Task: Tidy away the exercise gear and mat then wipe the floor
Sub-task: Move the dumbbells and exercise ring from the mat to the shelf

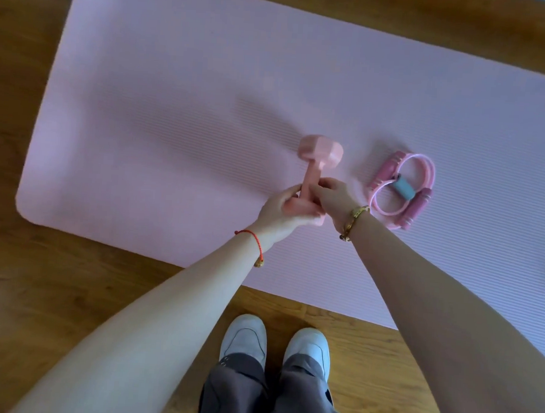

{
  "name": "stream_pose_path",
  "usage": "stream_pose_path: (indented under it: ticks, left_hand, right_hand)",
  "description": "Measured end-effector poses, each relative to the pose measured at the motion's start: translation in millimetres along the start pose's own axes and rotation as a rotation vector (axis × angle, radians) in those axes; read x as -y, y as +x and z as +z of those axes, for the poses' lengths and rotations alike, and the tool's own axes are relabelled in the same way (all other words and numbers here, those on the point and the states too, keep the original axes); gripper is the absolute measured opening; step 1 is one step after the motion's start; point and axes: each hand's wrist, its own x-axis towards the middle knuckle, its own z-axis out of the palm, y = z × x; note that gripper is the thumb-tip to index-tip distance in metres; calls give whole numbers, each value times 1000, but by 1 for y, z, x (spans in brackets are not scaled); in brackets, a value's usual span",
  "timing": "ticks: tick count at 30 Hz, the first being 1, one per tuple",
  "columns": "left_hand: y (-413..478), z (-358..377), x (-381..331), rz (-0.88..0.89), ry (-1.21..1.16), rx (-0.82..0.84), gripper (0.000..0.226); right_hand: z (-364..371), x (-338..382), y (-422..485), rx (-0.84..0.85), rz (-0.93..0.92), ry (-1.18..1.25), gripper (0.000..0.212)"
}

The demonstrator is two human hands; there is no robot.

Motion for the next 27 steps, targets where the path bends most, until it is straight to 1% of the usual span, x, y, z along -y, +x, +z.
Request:
stream_pose_path:
  ticks: [3,5,11,16,20,23,27]
  left_hand:
    - [-27,-11,-17,-10,9,-27,53]
    - [-52,-18,-32,-17,3,-24,50]
    - [-154,-47,-88,10,-68,-31,43]
    - [-254,-80,-143,68,-136,-111,44]
    - [-326,-107,-180,80,-220,-208,43]
    - [-376,-125,-197,83,-259,-260,40]
    - [-439,-146,-216,58,-395,-339,34]
  right_hand:
    - [0,15,-30,19,-15,10,14]
    - [-1,26,-53,30,-11,20,10]
    - [5,84,-154,93,-13,-37,8]
    - [19,149,-251,148,-33,-139,15]
    - [38,198,-319,211,-28,-190,23]
    - [54,227,-366,257,-45,-249,22]
    - [79,255,-424,325,-67,-321,22]
